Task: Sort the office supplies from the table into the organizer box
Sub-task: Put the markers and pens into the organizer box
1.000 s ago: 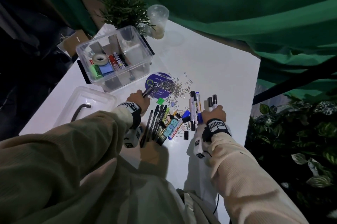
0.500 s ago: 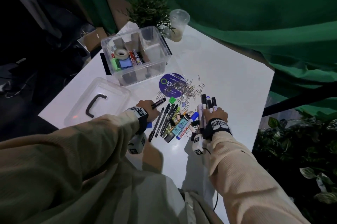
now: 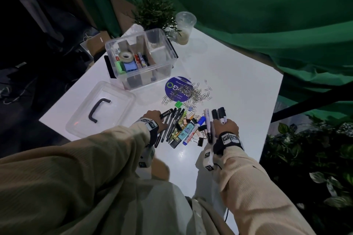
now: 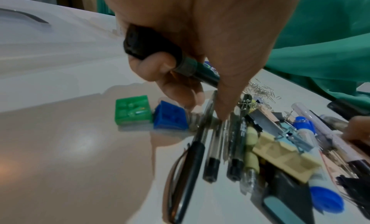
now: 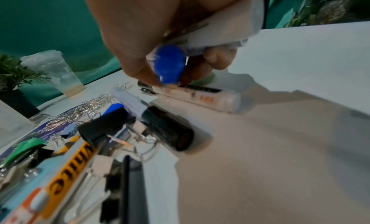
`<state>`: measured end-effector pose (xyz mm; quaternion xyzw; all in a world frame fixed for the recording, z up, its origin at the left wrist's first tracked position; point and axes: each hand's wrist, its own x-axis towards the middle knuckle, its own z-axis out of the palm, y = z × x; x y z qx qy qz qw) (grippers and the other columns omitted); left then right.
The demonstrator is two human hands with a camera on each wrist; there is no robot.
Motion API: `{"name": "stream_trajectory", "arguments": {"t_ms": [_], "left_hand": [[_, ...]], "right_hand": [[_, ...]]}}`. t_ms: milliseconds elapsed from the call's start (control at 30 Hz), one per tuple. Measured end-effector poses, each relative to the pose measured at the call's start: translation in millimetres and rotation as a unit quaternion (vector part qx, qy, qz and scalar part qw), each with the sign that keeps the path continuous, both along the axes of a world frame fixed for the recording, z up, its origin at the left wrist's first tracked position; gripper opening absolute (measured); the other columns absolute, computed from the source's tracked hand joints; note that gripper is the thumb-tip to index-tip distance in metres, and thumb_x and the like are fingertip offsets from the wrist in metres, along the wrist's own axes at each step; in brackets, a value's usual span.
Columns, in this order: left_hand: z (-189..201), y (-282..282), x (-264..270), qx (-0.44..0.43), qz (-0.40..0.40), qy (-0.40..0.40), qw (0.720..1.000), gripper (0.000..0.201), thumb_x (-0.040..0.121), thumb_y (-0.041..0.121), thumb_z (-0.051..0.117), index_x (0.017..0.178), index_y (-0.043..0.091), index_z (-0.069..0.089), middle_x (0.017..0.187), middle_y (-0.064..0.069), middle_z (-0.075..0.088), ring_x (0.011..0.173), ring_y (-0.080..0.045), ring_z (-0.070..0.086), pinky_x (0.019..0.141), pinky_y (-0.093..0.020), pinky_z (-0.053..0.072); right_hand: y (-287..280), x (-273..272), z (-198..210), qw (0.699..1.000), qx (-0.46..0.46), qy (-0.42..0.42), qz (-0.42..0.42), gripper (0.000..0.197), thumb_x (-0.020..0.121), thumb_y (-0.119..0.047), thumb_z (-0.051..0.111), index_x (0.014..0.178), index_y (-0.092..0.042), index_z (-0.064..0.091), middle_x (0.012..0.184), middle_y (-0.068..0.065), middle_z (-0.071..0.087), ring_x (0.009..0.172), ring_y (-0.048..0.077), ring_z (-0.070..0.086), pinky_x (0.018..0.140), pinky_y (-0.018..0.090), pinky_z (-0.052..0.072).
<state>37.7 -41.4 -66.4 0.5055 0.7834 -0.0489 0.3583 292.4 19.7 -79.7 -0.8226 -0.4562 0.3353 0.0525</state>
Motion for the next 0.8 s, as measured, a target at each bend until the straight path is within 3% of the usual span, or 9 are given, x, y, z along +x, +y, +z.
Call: {"name": "stream_trajectory", "arguments": {"t_ms": [133, 367, 500, 600, 700, 800], "left_hand": [[0, 2, 6, -0.002, -0.001, 0.005, 1.0, 0.029, 0.081, 0.039, 0.062, 0.093, 0.013, 0.065, 0.088, -0.008, 0.067, 0.075, -0.027, 0.062, 0.063, -0.027, 0.047], [-6, 2, 4, 0.001, 0.014, 0.004, 1.0, 0.03, 0.083, 0.04, 0.061, 0.094, 0.012, 0.066, 0.082, -0.007, 0.065, 0.072, -0.027, 0.062, 0.063, -0.026, 0.046], [-5, 1, 3, 0.003, 0.022, -0.003, 1.0, 0.038, 0.085, 0.044, 0.054, 0.098, 0.009, 0.064, 0.087, -0.009, 0.064, 0.077, -0.029, 0.063, 0.065, -0.028, 0.048], [-2, 1, 0, 0.019, 0.057, -0.038, 0.997, 0.042, 0.089, 0.049, 0.049, 0.102, 0.01, 0.06, 0.097, -0.01, 0.066, 0.083, -0.029, 0.063, 0.071, -0.03, 0.05], [-1, 3, -3, 0.049, 0.109, -0.107, 0.987, 0.038, 0.09, 0.047, 0.046, 0.101, 0.012, 0.058, 0.093, -0.006, 0.069, 0.076, -0.027, 0.065, 0.062, -0.028, 0.049], [-1, 4, -4, 0.076, 0.155, -0.15, 0.973, 0.038, 0.087, 0.046, 0.049, 0.105, 0.013, 0.053, 0.089, -0.009, 0.072, 0.081, -0.031, 0.069, 0.073, -0.035, 0.056]], "right_hand": [[-21, 8, -6, 0.999, 0.036, -0.023, 0.006, 0.041, 0.087, -0.039, 0.059, 0.113, -0.006, 0.055, 0.115, 0.016, 0.061, 0.106, 0.035, 0.058, 0.084, 0.038, 0.045], [-39, 7, -10, 0.995, 0.037, -0.044, 0.075, 0.037, 0.087, -0.035, 0.059, 0.113, -0.01, 0.054, 0.112, 0.014, 0.06, 0.105, 0.034, 0.058, 0.079, 0.036, 0.045], [-40, 8, -8, 1.0, 0.022, 0.001, 0.017, 0.034, 0.079, -0.034, 0.067, 0.103, -0.01, 0.06, 0.096, 0.01, 0.064, 0.091, 0.031, 0.061, 0.075, 0.033, 0.048], [-36, 11, -3, 0.997, 0.041, 0.049, -0.04, 0.026, 0.075, -0.033, 0.07, 0.09, -0.015, 0.06, 0.087, 0.007, 0.063, 0.083, 0.028, 0.06, 0.069, 0.027, 0.043], [-31, 8, 1, 0.996, 0.048, 0.062, -0.034, 0.029, 0.072, -0.035, 0.071, 0.092, -0.016, 0.06, 0.088, 0.007, 0.064, 0.079, 0.027, 0.057, 0.069, 0.027, 0.042], [-27, 2, 2, 0.996, 0.054, 0.063, -0.01, 0.034, 0.071, -0.034, 0.072, 0.098, -0.016, 0.059, 0.09, 0.007, 0.064, 0.079, 0.027, 0.056, 0.07, 0.028, 0.045]]}}
